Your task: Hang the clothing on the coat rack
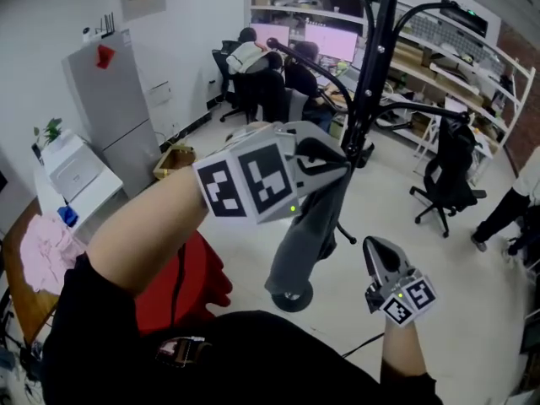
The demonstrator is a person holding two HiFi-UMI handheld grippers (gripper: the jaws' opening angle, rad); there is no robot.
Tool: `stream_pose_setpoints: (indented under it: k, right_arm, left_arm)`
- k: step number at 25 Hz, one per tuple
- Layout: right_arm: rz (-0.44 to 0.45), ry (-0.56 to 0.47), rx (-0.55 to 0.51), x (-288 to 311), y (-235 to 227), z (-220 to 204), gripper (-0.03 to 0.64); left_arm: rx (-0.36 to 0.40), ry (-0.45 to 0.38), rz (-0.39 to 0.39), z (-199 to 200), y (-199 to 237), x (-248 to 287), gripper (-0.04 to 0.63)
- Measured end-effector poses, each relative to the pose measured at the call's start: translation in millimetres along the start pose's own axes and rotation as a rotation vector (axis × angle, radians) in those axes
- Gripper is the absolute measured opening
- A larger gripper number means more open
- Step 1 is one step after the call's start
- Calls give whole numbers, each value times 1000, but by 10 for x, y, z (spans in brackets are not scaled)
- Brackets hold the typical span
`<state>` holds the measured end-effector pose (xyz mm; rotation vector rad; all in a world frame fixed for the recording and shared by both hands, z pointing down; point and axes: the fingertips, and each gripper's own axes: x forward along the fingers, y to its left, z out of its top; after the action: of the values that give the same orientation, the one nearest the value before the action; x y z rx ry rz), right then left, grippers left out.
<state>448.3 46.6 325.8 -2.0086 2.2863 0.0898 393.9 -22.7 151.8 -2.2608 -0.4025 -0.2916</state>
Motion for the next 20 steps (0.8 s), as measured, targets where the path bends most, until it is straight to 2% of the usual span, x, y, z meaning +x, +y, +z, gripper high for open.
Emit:
stream_pose_setpoints:
  k: [6, 17, 20]
  right_arm:
    - [-24, -17, 12, -165, -161, -4, -11]
    - [-45, -19, 21, -297, -279, -38, -11]
    - [-54, -17, 24, -325, -293, -63, -9]
  left_arm:
    - [-27, 35, 37, 20, 294, 252, 11]
    - [-58, 54, 35, -2, 577, 580, 11]
    - [-72, 48, 57, -52, 704, 591, 11]
